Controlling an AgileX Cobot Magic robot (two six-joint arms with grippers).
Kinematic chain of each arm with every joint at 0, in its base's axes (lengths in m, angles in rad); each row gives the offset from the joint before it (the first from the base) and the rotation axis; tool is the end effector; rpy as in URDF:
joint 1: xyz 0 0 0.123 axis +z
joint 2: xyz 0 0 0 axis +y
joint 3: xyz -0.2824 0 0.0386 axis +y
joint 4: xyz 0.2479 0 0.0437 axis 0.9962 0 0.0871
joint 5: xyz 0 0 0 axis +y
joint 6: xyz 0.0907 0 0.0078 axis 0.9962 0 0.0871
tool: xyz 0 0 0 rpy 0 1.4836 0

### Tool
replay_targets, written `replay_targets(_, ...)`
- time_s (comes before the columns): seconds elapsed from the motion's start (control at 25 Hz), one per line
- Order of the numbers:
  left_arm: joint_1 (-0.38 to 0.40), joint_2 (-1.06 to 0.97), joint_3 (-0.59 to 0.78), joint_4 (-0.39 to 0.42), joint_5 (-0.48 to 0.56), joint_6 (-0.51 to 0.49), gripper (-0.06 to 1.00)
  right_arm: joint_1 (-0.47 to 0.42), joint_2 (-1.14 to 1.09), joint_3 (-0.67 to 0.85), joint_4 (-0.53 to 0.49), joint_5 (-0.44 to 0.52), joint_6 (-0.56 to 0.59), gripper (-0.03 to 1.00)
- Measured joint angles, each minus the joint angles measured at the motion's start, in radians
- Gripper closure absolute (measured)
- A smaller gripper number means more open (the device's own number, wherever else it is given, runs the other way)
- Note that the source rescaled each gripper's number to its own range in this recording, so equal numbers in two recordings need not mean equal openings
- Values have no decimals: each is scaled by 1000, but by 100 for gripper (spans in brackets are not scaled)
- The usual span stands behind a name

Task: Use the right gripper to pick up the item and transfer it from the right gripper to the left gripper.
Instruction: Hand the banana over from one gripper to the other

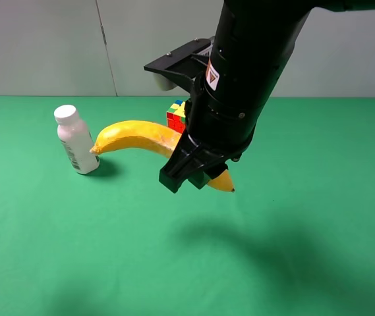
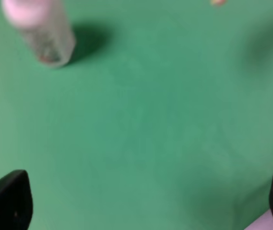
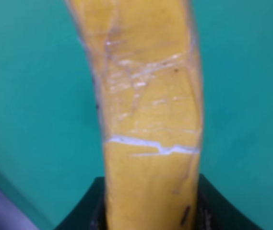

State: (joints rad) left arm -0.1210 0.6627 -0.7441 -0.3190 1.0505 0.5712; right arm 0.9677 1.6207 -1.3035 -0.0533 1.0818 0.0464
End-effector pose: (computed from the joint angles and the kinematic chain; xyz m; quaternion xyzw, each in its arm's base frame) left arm 0.0980 -0.0369 0.3245 0.2891 0.8836 -0.0780 0.3599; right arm 0.1879 0.2652 0.2794 -0.4490 0.8838 0.0409 0.1250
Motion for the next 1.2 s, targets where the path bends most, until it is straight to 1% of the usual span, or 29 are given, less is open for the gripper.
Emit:
replay_targets(0.24, -136, 150, -79, 15, -15, 68, -3, 0, 3, 0, -21, 2, -21, 97)
replay_targets(0.36, -183, 220, -91, 15, -33, 101, -3, 0, 3, 0, -21, 2, -24, 97)
replay_targets(0.44, -206, 254, -95, 16, -59, 142, -3, 0, 3, 0, -21, 2, -26, 97)
replay_targets(0.72, -214, 330, -96, 14, -176, 234, -3, 0, 3, 0, -21, -2, -27, 97)
replay_targets(1.0, -214, 379, -103, -45, -184, 298, -3, 0, 3, 0, -21, -19, -27, 97)
replay_targets(1.2, -214, 418, -120, -53, -194, 320, -3, 0, 3, 0, -21, -28, -27, 97)
